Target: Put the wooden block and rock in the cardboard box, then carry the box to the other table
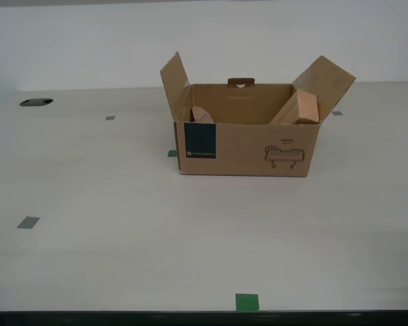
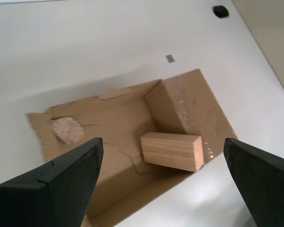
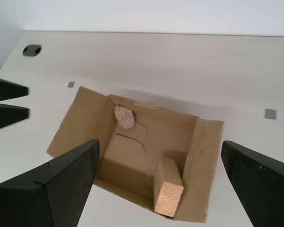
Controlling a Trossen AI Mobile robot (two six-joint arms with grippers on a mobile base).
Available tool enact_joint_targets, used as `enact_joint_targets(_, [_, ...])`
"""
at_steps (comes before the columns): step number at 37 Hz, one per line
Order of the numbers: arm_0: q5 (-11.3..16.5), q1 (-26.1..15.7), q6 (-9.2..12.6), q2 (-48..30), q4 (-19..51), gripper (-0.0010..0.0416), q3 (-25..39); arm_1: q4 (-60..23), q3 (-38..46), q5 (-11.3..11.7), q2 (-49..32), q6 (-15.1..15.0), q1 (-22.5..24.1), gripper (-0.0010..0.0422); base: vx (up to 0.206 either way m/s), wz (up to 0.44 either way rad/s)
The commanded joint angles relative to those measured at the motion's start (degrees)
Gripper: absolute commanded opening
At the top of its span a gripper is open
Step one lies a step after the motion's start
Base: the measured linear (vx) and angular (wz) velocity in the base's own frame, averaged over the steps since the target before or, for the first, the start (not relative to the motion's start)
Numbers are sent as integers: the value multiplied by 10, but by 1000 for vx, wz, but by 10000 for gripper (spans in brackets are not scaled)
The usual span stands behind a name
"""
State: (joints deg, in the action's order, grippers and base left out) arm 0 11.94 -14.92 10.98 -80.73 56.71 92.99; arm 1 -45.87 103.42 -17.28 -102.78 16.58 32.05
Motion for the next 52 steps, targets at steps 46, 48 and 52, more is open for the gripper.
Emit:
enact_joint_targets(46, [69,125,-51,-177,-11,354,-126,-32,-72,-68,-141,-22,-84,348,0,0])
enact_joint_targets(48, [76,125,-52,-190,-15,353,-126,-31,-72,-68,-147,-22,-83,348,0,0])
enact_joint_targets(52, [115,124,-52,-216,-31,350,-126,-22,-72,-68,-151,-22,-83,348,0,0])
